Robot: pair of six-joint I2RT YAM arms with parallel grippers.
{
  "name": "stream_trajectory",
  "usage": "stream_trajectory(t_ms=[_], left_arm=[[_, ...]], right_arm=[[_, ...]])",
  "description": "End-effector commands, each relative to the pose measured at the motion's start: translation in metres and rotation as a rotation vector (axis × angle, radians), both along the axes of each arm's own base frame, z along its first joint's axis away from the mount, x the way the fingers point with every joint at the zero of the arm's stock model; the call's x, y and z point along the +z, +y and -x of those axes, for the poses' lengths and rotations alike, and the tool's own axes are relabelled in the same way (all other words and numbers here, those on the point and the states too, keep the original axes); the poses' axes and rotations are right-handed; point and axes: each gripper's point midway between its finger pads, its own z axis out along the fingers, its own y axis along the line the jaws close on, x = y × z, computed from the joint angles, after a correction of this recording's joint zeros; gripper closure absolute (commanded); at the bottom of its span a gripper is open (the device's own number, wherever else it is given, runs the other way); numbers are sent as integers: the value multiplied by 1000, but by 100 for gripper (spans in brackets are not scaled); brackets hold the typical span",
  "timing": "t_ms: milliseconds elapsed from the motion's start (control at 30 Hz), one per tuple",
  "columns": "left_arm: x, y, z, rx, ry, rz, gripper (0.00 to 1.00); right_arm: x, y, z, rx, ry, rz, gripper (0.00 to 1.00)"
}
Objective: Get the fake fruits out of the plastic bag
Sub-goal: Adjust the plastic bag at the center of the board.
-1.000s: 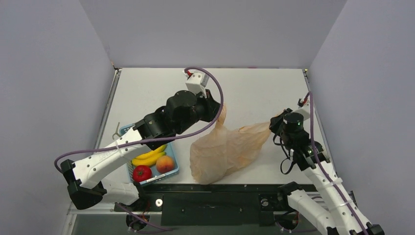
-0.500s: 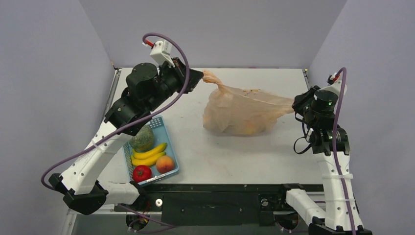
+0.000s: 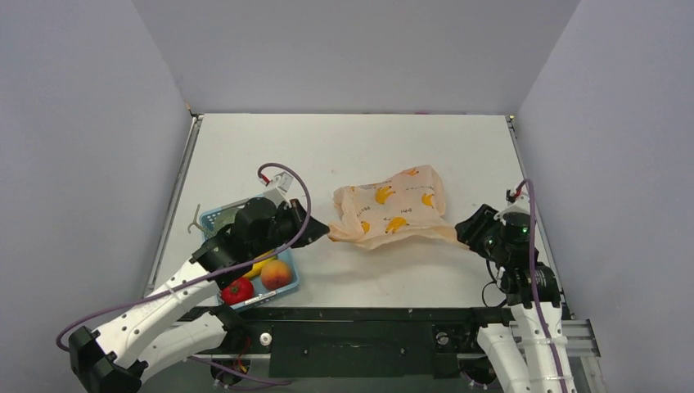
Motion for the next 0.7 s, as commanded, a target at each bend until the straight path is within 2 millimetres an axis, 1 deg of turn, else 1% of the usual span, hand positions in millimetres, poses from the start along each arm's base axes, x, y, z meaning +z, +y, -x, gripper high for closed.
stream_trajectory(t_ms=[0,33,67,100,133,167,200,233,267,300,333,367,400,433,467,533,567,600,633,667], left_arm=[[60,2,15,-7,-97,191,100],[57,1,19,-18,-87,192,100],[60,2,22,-25,-91,203,100],[57,1,25,-38,-84,209,100],[58,0,27,-51,-84,216,100],[56,-1,27,-55,-85,220,100],[55,-2,28,-60,-86,221,100],[53,-3,29,-66,-88,222,100],[52,-3,29,-68,-89,223,100],[49,-3,29,-69,-89,224,100],[48,-3,29,-69,-91,227,100],[46,-3,30,-68,-89,230,100],[45,-3,30,-67,-88,231,100],[43,-3,30,-67,-87,235,100],[42,-3,30,-68,-85,236,100],[40,-3,30,-68,-80,235,100],[39,-3,31,-70,-79,236,100],[40,-4,31,-76,-83,242,100],[38,-5,32,-82,-83,243,100],[41,-6,33,-94,-93,255,100]], right_arm=[[30,18,6,98,-118,-39,54],[33,19,8,102,-117,-42,52],[43,21,9,118,-138,-43,50],[46,21,11,124,-137,-39,48],[59,22,12,139,-163,-28,45],[63,23,14,152,-171,-21,44],[75,28,15,190,-193,-15,42],[79,32,17,218,-190,-13,41],[88,42,20,285,-199,-11,40],[89,47,22,317,-186,-18,40],[94,57,26,373,-182,-26,39],[96,60,27,387,-181,-25,39],[98,71,31,430,-180,-36,38],[99,74,32,438,-182,-37,38],[102,84,36,480,-190,-49,37],[100,89,38,480,-193,-40,36],[97,96,40,494,-183,-45,36],[98,102,40,508,-187,-60,36],[90,116,44,542,-151,-102,36],[92,127,43,565,-163,-140,36]])
